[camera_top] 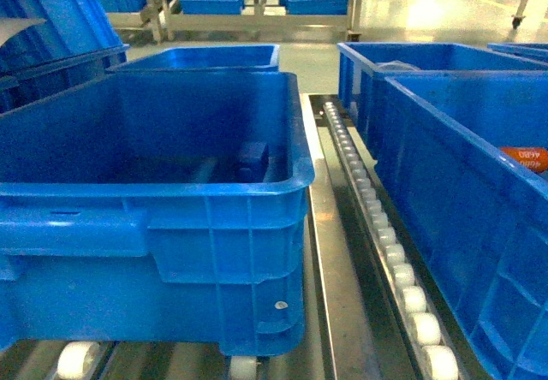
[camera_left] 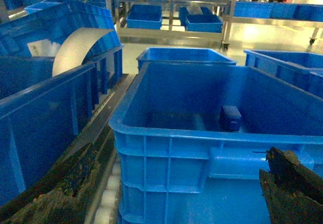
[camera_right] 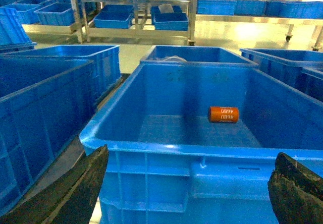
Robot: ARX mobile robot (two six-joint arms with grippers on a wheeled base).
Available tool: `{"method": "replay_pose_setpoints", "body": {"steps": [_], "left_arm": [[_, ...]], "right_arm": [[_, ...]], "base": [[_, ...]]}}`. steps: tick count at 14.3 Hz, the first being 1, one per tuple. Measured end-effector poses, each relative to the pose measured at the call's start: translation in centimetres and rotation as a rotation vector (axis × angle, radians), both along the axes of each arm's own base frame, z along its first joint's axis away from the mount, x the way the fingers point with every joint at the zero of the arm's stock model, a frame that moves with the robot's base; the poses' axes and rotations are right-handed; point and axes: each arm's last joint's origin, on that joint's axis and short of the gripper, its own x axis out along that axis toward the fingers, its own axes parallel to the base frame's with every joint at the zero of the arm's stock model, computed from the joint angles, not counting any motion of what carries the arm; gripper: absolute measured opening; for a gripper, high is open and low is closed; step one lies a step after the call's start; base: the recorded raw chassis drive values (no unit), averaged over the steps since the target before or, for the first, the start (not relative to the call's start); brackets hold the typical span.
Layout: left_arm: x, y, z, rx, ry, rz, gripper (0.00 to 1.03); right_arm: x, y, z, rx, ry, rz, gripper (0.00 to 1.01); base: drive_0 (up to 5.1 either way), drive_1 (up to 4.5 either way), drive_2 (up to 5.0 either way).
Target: Sort blue parts and orange caps into right shelf containers
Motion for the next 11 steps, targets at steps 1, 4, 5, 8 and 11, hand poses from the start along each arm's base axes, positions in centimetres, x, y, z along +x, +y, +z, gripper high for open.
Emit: {"method": "replay_pose_setpoints", "body": {"steps": [1, 4, 5, 8, 11], "left_arm": [[0.0, 0.0, 0.0, 0.0, 0.0, 0.0, 0.98], [0.0, 0.0, 0.0, 0.0, 0.0, 0.0, 0.98], [0.0, 0.0, 0.0, 0.0, 0.0, 0.0, 0.98], [0.0, 0.0, 0.0, 0.0, 0.0, 0.0, 0.98], [0.0, 0.0, 0.0, 0.0, 0.0, 0.0, 0.98]], "right_arm": [[0.0, 0.0, 0.0, 0.0, 0.0, 0.0, 0.98], [0.0, 0.0, 0.0, 0.0, 0.0, 0.0, 0.98], [0.0, 0.0, 0.0, 0.0, 0.0, 0.0, 0.98], [0.0, 0.0, 0.0, 0.0, 0.0, 0.0, 0.98], [0.0, 0.0, 0.0, 0.0, 0.0, 0.0, 0.98]], "base": [[0.0, 0.0, 0.0], [0.0, 0.0, 0.0], [0.0, 0.0, 0.0], [0.0, 0.0, 0.0], [0.0, 0.0, 0.0]]}}
